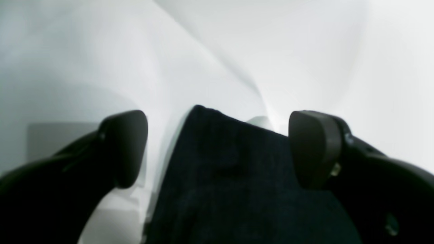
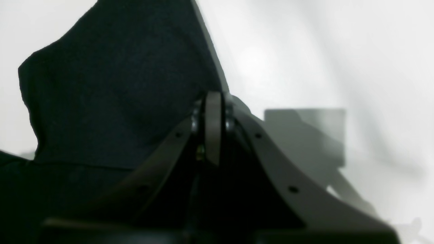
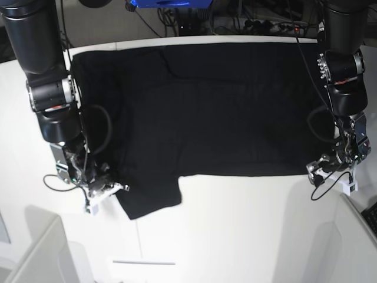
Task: Fold the T-shirt properly
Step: 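Move both grippers to the hem corners and grasp them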
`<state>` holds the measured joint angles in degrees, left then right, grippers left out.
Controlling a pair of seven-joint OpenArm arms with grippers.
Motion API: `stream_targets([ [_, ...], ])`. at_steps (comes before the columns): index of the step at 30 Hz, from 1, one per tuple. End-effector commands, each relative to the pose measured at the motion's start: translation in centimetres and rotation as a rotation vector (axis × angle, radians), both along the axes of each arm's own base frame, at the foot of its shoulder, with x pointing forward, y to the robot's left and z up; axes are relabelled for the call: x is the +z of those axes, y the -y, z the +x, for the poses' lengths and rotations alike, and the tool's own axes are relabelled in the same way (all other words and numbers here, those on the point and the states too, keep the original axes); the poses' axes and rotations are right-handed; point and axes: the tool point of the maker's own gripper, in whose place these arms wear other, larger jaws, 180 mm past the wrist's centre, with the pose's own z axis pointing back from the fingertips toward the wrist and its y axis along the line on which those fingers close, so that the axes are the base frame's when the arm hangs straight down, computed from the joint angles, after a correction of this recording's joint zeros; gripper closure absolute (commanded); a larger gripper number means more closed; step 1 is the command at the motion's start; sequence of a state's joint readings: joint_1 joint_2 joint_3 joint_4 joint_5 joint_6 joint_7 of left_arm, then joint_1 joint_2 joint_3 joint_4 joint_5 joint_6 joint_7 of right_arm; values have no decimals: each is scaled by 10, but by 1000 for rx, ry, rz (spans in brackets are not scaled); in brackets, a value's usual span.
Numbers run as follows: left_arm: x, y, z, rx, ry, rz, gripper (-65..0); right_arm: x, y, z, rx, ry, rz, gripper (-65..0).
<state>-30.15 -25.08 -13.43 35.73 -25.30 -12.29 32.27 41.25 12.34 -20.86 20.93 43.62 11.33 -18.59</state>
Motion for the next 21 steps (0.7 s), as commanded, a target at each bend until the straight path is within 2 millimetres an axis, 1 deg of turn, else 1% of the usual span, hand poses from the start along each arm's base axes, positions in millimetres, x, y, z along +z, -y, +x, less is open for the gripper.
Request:
stream_targets([
  [1,11,-5,7,-3,17,10,-632,16,7,13,-7,28,-14,0],
  [2,11,-4,7,-9,14,13,-609,16,7,13,-7,28,-14,0],
  [4,9,-3,6,-11,11,11,-520,16,7,13,-7,28,-14,0],
  [10,5,-2,2,-13,3,10,-123,15,7,13,-8,30,-14,0],
  [12,5,-2,2,-14,2,10,-8,15,7,13,-9,30,-13,0],
  [14,5,-2,2,-15,3,11,0,17,6,14,-8,38,-10,0],
  [16,6,-2,3,-15,5,12,0,25,2,19,2,63,-4,0],
  [17,8,-2,4,-17,11,15,0,27,6,19,2,74,-10,0],
  [18,15,-2,8,-19,32,21,0,30,8,19,7,88,-12,0],
  [19,15,-1,6,-24,35,23,0,35,7,21,16,107,-13,0],
  [20,19,-1,6,-34,51,37,0,38,4,21,28,122,-12,0],
  [21,25,1,7,-48,70,53,0,40,8,21,28,132,-17,0],
])
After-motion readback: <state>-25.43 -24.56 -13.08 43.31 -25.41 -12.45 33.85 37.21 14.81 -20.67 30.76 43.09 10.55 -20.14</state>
